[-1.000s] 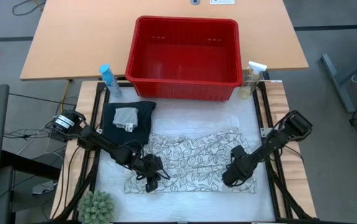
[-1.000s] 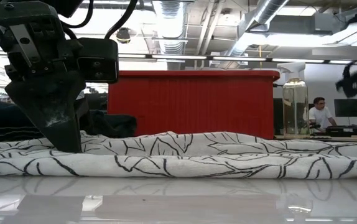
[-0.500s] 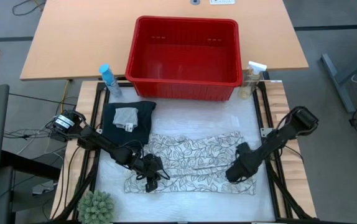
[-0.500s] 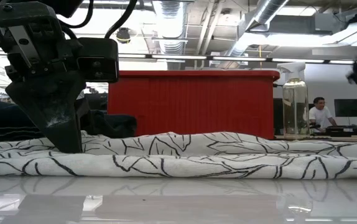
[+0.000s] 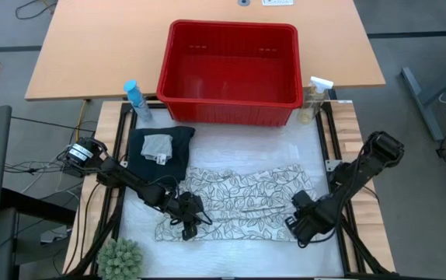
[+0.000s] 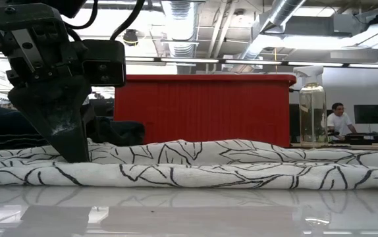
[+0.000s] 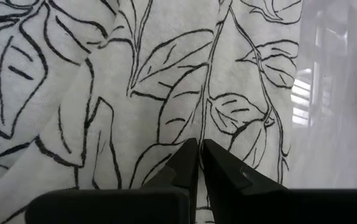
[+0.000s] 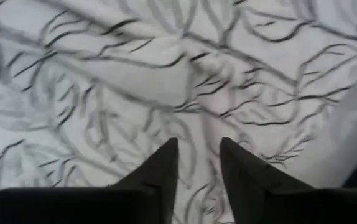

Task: Fold Laundry from Bin
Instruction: Fold the white patterned shirt

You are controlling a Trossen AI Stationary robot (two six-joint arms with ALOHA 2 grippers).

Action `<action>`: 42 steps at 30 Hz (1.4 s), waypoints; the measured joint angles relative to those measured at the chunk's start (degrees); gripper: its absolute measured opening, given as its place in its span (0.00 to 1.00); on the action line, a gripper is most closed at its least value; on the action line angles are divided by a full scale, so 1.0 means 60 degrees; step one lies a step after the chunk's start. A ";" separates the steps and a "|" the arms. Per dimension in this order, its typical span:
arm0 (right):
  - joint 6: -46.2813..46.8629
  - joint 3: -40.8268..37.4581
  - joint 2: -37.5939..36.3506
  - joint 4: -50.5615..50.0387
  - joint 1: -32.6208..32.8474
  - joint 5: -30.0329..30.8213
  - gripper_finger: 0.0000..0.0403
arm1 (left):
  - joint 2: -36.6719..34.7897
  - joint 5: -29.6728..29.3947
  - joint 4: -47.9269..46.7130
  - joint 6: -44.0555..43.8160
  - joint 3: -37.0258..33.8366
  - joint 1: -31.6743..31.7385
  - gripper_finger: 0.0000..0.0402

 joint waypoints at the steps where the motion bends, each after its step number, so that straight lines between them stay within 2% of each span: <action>1: -0.0016 0.0000 0.0012 0.0134 0.0062 0.0015 0.35 | 0.0000 -0.0001 0.0000 0.0001 0.0000 -0.0001 0.04; 6: -0.0241 0.0004 0.0365 0.0184 0.0188 0.0033 0.45 | 0.0000 -0.0147 -0.0004 0.0001 0.0000 0.0002 0.04; 10: -0.0472 0.0000 0.0748 0.0159 0.0159 0.0029 0.44 | 0.0004 -0.0159 -0.0007 0.0004 -0.0004 0.0002 0.04; 13: -0.0682 0.0000 0.0830 0.0510 0.0074 -0.0042 0.36 | 0.0004 -0.0153 -0.0007 -0.0003 -0.0004 0.0002 0.04; 18: -0.0723 0.0013 0.0812 0.0590 0.0068 -0.0036 0.09 | 0.0004 -0.0150 -0.0011 -0.0006 -0.0004 0.0002 0.04; 20: -0.0854 0.0106 0.0809 0.0712 0.0101 0.0008 0.04 | 0.0004 -0.0149 -0.0011 -0.0009 -0.0004 0.0002 0.04; 28: -0.2128 0.0767 0.0805 0.1141 0.0389 0.0044 0.22 | 0.0004 -0.0149 -0.0022 -0.0068 -0.0004 0.0002 0.04; 35: -0.3046 0.0994 0.0801 0.1709 0.0857 -0.0025 0.27 | 0.0004 -0.0149 -0.0026 -0.0098 -0.0004 0.0002 0.04; 39: -0.1357 0.1093 0.0798 -0.0270 0.1097 0.0764 0.27 | 0.0004 -0.0149 -0.0029 -0.0076 -0.0004 0.0002 0.04; 42: -0.0291 0.1066 0.0625 -0.1275 0.1016 0.0415 0.27 | 0.0004 -0.0146 -0.0033 -0.0149 -0.0004 0.0005 0.04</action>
